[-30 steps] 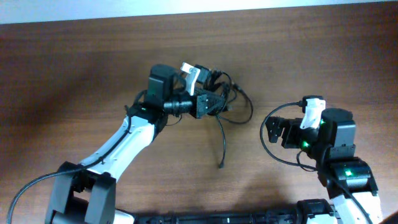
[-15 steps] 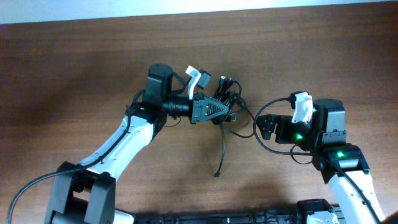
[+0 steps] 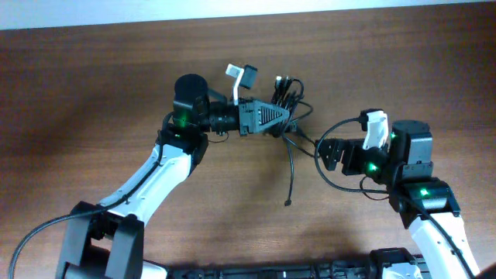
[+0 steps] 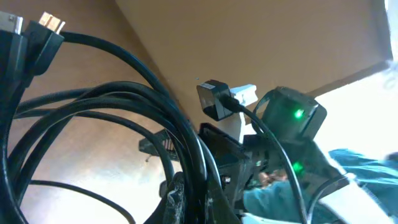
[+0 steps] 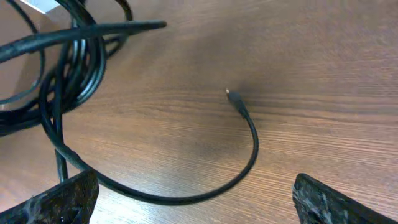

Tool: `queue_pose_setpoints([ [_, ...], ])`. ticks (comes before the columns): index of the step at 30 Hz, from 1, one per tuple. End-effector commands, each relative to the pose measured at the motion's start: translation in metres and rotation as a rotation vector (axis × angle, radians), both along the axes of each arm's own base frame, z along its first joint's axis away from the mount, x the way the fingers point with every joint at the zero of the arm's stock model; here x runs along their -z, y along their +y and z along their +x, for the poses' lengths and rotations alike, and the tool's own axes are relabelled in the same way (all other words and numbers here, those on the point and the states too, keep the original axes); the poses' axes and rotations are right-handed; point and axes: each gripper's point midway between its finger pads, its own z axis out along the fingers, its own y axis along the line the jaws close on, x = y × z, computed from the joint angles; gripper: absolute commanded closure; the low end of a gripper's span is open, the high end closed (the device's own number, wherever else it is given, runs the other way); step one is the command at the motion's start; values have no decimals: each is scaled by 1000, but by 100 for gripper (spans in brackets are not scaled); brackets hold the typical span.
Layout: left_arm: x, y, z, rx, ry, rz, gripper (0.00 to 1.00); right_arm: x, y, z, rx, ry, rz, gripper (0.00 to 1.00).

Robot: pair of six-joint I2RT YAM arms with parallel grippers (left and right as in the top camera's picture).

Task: Untangle cables

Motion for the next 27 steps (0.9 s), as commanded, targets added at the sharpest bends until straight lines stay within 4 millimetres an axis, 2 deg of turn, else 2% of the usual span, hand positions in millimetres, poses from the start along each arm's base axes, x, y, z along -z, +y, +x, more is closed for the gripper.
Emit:
queue_pose_setpoints([
  [1, -23, 1, -8, 40, 89, -44, 100, -19, 3, 10, -15, -72, 24, 1],
  [5, -41, -8, -25, 115, 65, -89, 100, -51, 4, 32, -18, -250, 26, 1],
  [8, -42, -16, -35, 148, 78, -88, 100, -65, 8, 40, -40, -322, 40, 1],
  [12, -44, -26, -47, 185, 85, -92, 100, -59, 15, 44, -84, -305, 70, 0],
  [13, -44, -29, -50, 194, 82, -93, 100, -58, 21, 43, -117, -298, 93, 4],
  [15, -44, -31, -53, 204, 82, -93, 100, -60, 31, 39, -182, -300, 138, 5],
  [18, -44, -31, -53, 204, 82, -93, 100, -61, 31, 40, -183, -304, 139, 9],
  [20, -44, -31, -53, 204, 83, -93, 100, -63, 31, 41, -184, -318, 137, 20],
  [22, -44, -31, -53, 204, 82, -93, 100, -66, 31, 42, -185, -330, 136, 38],
  [23, -44, -31, -53, 203, 82, -93, 100, -66, 31, 42, -184, -330, 136, 53],
  [24, -44, -31, -52, 202, 81, -93, 100, -64, 31, 42, -179, -325, 133, 62],
  [25, -45, -31, -52, 198, 81, -94, 100, -63, 30, 42, -177, -320, 132, 69],
  [27, -45, -31, -51, 197, 58, -96, 100, -55, 27, 44, -151, -290, 118, 75],
])
